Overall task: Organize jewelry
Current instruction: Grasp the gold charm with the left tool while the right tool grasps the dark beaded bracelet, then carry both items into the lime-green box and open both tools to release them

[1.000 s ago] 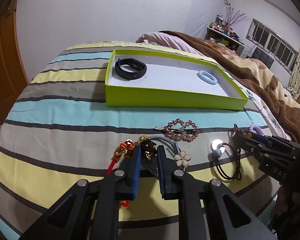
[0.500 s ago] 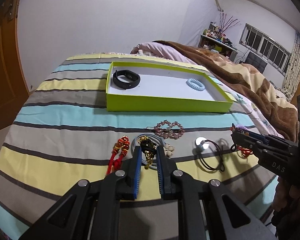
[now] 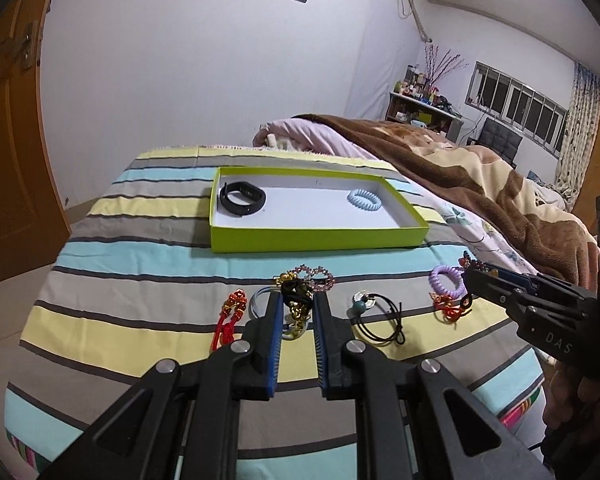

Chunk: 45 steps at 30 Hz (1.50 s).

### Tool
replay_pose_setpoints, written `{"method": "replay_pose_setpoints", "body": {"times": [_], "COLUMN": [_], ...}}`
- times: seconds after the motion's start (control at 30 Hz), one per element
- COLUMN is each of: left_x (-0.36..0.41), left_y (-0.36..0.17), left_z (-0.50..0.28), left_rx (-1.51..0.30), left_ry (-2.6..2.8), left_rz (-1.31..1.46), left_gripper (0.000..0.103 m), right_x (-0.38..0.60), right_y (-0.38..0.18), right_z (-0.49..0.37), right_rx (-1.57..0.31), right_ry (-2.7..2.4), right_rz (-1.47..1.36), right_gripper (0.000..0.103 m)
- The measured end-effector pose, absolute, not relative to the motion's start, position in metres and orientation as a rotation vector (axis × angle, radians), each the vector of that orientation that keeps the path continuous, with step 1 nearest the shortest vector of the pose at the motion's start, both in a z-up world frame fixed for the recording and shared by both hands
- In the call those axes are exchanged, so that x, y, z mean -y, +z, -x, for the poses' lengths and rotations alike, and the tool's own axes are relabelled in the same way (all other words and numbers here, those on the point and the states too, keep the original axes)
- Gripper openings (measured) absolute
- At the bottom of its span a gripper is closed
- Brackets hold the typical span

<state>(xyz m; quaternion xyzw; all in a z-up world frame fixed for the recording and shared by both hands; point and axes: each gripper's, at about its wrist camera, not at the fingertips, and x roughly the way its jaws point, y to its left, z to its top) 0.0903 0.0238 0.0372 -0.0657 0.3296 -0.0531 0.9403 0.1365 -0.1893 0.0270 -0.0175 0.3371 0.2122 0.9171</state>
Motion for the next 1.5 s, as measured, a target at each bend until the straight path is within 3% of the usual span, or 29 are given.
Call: {"method": "replay_pose_setpoints", "body": {"times": [0.43, 0.8, 1.5], "left_x": [-0.025, -0.035, -0.047], "left_y": [0.049, 0.045, -0.010], "left_z": [-0.116, -0.179, -0.258], "left_rx": [-0.642, -0.640, -0.809], "left_ry": [-0.096, -0.076, -0.033], "left_rz": [0.108, 0.086, 0.064], "left_gripper": [0.015, 0.015, 0.016], "right_x": [0.190, 0.187, 0.176], "right_y": [0.036, 0.028, -0.025], "right_z": [-0.156, -0.235, -0.330], "right_rx": [-0.670, -0.693, -0.859], "right_ry": [0.424, 0.385, 0.338], "right_rz": [0.043, 0.053, 0.103], "right_gripper": [0.026, 0.026, 0.026]}}
